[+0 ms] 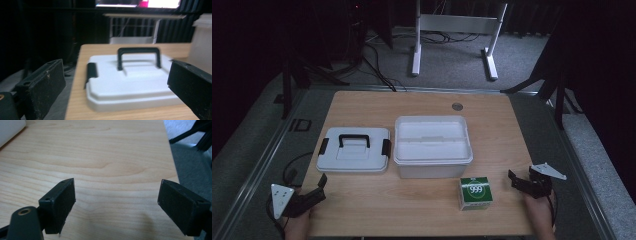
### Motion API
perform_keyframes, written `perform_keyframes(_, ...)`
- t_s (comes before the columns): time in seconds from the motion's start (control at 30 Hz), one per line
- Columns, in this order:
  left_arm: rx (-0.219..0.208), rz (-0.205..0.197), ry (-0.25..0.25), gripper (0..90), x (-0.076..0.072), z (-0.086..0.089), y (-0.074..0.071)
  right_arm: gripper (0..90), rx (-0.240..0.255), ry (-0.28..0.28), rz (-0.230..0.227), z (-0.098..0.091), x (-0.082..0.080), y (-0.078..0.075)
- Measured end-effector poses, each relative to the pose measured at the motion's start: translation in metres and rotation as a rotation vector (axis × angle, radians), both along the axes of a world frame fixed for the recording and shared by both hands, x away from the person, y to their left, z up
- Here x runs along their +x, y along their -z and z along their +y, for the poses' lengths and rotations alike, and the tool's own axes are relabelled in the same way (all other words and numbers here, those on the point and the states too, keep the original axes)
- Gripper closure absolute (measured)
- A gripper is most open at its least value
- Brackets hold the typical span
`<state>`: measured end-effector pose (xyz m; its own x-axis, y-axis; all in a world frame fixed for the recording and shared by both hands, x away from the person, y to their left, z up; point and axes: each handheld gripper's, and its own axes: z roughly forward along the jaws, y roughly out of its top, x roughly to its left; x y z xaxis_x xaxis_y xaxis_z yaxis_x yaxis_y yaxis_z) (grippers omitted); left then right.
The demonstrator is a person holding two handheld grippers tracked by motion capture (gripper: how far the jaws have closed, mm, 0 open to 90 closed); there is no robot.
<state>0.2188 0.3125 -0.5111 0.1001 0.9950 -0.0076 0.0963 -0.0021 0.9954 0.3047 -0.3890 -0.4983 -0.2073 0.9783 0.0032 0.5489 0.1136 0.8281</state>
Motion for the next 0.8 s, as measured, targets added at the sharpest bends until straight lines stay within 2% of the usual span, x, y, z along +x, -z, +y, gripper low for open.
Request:
perform_keyframes(0.07,-0.021,0.022,0.000,1.3,-0.001,0.000,-0.001,14.2,0.011,-0.017,0.028,-0.002,0.002,0.001)
perform_keyframes(0.1,-0.024,0.030,0.001,1.3,-0.001,0.001,0.000,14.2,0.011,-0.017,0.028,-0.002,0.002,0.001)
perform_keyframes(0.17,-0.022,0.037,0.034,1.3,-0.002,0.000,0.000,14.2,0.002,-0.028,0.030,-0.001,0.002,0.000)
perform_keyframes(0.37,-0.023,0.048,0.071,1.3,-0.001,0.000,0.000,14.2,0.035,-0.045,0.040,-0.005,0.003,-0.002)
perform_keyframes(0.53,-0.029,0.059,0.093,1.3,0.000,0.001,0.000,14.2,0.094,-0.163,0.070,-0.009,0.007,-0.007)
perform_keyframes(0.6,-0.029,0.059,0.098,1.3,0.000,0.001,0.000,14.2,0.101,-0.216,0.079,-0.009,0.007,-0.012)
perform_keyframes(0.7,-0.043,0.061,0.107,1.3,0.000,0.002,0.000,14.3,0.064,-0.321,0.113,-0.005,0.007,-0.023)
perform_keyframes(0.73,-0.043,0.061,0.107,1.3,0.000,0.002,0.000,14.3,0.064,-0.321,0.113,-0.005,0.007,-0.023)
perform_keyframes(0.77,-0.045,0.063,0.112,1.3,0.001,0.003,0.000,14.3,0.010,-0.390,0.149,-0.001,0.007,-0.031)
perform_keyframes(0.8,-0.045,0.065,0.114,1.3,0.001,0.002,0.000,14.3,-0.027,-0.418,0.163,0.002,0.006,-0.034)
